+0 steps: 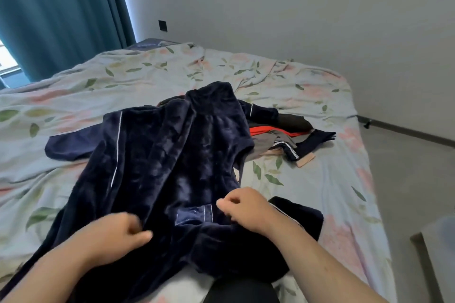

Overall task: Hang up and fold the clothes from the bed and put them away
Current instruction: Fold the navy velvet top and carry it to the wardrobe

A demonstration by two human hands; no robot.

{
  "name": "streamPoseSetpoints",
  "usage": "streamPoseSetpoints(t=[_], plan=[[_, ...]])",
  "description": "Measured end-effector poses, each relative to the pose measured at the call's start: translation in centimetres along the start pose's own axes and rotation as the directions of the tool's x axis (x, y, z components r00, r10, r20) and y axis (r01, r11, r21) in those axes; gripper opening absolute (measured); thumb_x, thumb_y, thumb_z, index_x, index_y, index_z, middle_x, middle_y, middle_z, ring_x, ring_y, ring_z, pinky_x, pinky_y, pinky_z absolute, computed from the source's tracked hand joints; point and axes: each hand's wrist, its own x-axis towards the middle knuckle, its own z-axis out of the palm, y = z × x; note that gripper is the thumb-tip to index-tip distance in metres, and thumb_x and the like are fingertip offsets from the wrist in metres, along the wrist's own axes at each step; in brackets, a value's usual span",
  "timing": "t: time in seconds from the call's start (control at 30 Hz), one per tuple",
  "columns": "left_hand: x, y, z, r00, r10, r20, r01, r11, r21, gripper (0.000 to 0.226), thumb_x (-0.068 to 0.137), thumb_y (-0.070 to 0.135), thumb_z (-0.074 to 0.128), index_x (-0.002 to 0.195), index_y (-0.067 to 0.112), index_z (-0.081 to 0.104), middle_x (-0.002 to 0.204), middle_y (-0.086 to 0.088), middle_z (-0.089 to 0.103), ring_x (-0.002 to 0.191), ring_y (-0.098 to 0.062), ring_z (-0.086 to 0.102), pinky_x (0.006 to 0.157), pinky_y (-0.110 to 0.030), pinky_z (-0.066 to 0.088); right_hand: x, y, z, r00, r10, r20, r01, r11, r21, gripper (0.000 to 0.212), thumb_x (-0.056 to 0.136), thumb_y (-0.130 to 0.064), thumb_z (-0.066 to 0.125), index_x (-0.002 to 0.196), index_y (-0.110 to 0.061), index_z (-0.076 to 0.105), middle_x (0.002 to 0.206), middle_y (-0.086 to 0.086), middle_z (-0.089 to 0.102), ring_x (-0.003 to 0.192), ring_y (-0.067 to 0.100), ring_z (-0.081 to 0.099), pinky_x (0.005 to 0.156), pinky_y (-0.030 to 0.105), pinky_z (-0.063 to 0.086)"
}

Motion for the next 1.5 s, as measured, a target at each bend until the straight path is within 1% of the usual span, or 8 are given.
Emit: streamPoseSetpoints(t=[0.13,0.27,0.4,0.7,1.0,1.13,1.3,1.5], plan=[[8.0,10.6,-4.2,0.928,0.299,-0.222,-0.313,0.949,-0.030,0.026,0.096,0.041,0.054,0.119,0.032,0.064,0.113,0.017,0.062,0.110,-0.010,0.059,0.098,-0.028,0.045,2.1,4.4,0.1,0.913,0.318,-0.257,-0.343,0.937,-0.059,0.026,0.088,-0.044,0.054,0.079,-0.020,0.056,0.079,-0.006,0.061,0.073,0.020,0.054,0.066,0.035,0.046],[17.5,18.7,-7.1,0.847,0.475,-0.239,-0.454,0.880,0.138,0.046,0.100,0.013,0.042,0.144,0.027,0.046,0.147,0.004,0.048,0.133,-0.022,0.047,0.109,-0.039,0.040,3.3,7.5,1.6,0.849,0.526,0.039,-0.527,0.843,0.105,0.053,0.088,-0.055,0.053,0.118,-0.012,0.064,0.115,0.005,0.068,0.096,0.023,0.062,0.082,0.032,0.048],[23.9,23.7,-8.1,0.808,0.590,0.008,-0.468,0.633,0.616,0.069,0.095,-0.001,0.039,0.155,0.029,0.024,0.165,0.004,0.016,0.152,-0.024,0.014,0.116,-0.047,0.031,3.2,9.0,2.9,0.849,0.495,0.182,-0.523,0.743,0.418,0.044,0.084,-0.054,0.063,0.096,-0.013,0.069,0.095,-0.001,0.074,0.086,0.015,0.071,0.076,0.028,0.056],[26.7,24.4,-9.7,0.915,0.380,0.133,-0.267,0.326,0.907,0.040,0.090,0.018,0.054,0.130,0.028,0.055,0.127,-0.001,0.058,0.116,-0.026,0.053,0.107,-0.044,0.035,3.0,10.7,-0.1,0.943,0.312,0.116,-0.320,0.754,0.573,0.021,0.081,-0.019,0.062,0.101,-0.012,0.065,0.091,0.008,0.070,0.084,0.017,0.062,0.091,0.044,0.054],[19.6,19.7,-17.0,0.784,0.602,-0.151,-0.405,0.681,0.610,0.022,0.085,0.047,0.060,0.076,0.030,0.050,0.076,0.014,0.050,0.091,-0.020,0.058,0.101,-0.040,0.042,2.1,7.6,-7.1,0.966,0.222,-0.135,-0.127,0.857,0.500,0.015,0.087,-0.005,0.063,0.084,-0.017,0.055,0.077,0.001,0.062,0.069,0.010,0.059,0.065,0.029,0.047],[14.1,17.6,-20.9,0.753,0.541,-0.375,-0.395,0.827,0.400,0.017,0.087,0.042,0.063,0.087,0.027,0.056,0.079,0.012,0.055,0.087,-0.024,0.061,0.068,-0.033,0.042,0.3,4.0,-11.0,0.964,0.170,-0.202,-0.072,0.906,0.418,0.020,0.080,0.000,0.061,0.089,-0.017,0.055,0.082,0.002,0.063,0.076,0.015,0.060,0.068,0.031,0.045],[5.3,15.6,-27.8,0.614,0.453,-0.646,-0.384,0.887,0.256,0.014,0.092,0.038,0.062,0.098,0.026,0.060,0.093,0.002,0.066,0.091,-0.026,0.061,0.080,-0.041,0.051,-2.8,-0.7,-16.8,0.959,0.035,-0.282,0.023,0.979,0.200,0.025,0.084,-0.005,0.066,0.080,-0.029,0.073,0.065,-0.014,0.062,0.059,0.001,0.057,0.054,0.015,0.041],[-5.6,12.8,-35.4,0.385,0.437,-0.813,-0.417,0.868,0.269,0.016,0.088,0.048,0.060,0.077,0.042,0.050,0.065,0.015,0.057,0.065,-0.006,0.055,0.053,-0.027,0.037,-6.2,-8.3,-25.7,0.734,-0.101,-0.671,0.186,0.981,0.056,0.009,0.089,-0.017,0.069,0.081,-0.021,0.073,0.071,-0.009,0.070,0.070,0.012,0.062,0.067,0.031,0.048]])
